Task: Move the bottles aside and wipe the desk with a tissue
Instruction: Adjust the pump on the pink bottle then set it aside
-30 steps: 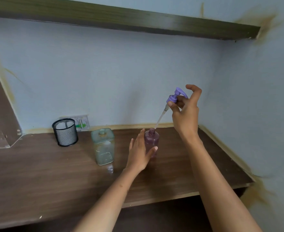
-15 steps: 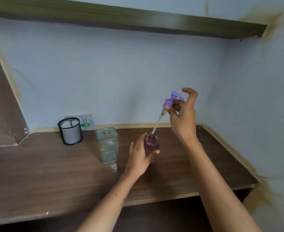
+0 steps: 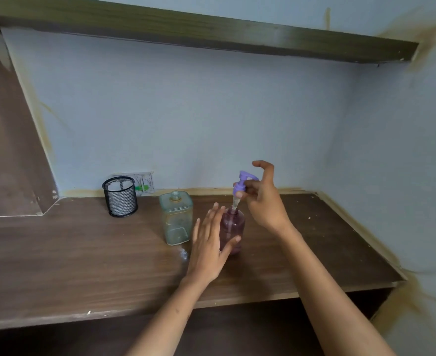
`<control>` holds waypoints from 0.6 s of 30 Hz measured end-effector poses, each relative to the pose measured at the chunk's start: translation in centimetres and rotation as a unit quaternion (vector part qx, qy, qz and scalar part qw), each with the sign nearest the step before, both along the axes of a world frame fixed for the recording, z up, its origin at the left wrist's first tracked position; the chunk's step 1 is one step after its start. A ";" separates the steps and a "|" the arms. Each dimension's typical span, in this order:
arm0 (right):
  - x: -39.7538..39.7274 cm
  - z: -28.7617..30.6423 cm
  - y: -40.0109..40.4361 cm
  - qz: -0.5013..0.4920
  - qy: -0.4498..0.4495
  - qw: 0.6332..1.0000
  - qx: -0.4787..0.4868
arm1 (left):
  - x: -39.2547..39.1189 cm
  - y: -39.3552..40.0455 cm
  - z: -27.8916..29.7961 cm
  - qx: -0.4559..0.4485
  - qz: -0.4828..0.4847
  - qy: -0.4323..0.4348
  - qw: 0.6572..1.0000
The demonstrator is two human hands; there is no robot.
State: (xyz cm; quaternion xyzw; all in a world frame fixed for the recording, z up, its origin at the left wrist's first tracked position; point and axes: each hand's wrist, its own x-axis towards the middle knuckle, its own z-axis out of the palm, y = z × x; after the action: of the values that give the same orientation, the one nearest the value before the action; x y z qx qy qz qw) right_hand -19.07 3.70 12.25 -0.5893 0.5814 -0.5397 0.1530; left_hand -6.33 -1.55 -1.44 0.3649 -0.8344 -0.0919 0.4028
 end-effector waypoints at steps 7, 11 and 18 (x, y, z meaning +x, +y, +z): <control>0.0 -2.3 -0.3 0.014 0.014 0.999 0.039 | -0.2 -0.1 -0.4 -0.044 0.065 -0.112 0.991; 0.1 -3.4 -0.4 0.016 0.023 0.998 0.049 | -0.4 -0.3 -0.7 -0.025 0.066 -0.129 0.989; -0.2 -4.0 -0.5 0.011 -0.035 0.999 0.019 | -0.3 -0.6 -0.8 0.009 0.056 -0.137 0.989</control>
State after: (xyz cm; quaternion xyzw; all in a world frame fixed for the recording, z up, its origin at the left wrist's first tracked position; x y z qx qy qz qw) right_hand -19.24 3.16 8.30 -0.5732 0.5792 -0.5473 0.1908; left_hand -6.68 -2.12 -2.19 0.4237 -0.8590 -0.0259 0.2862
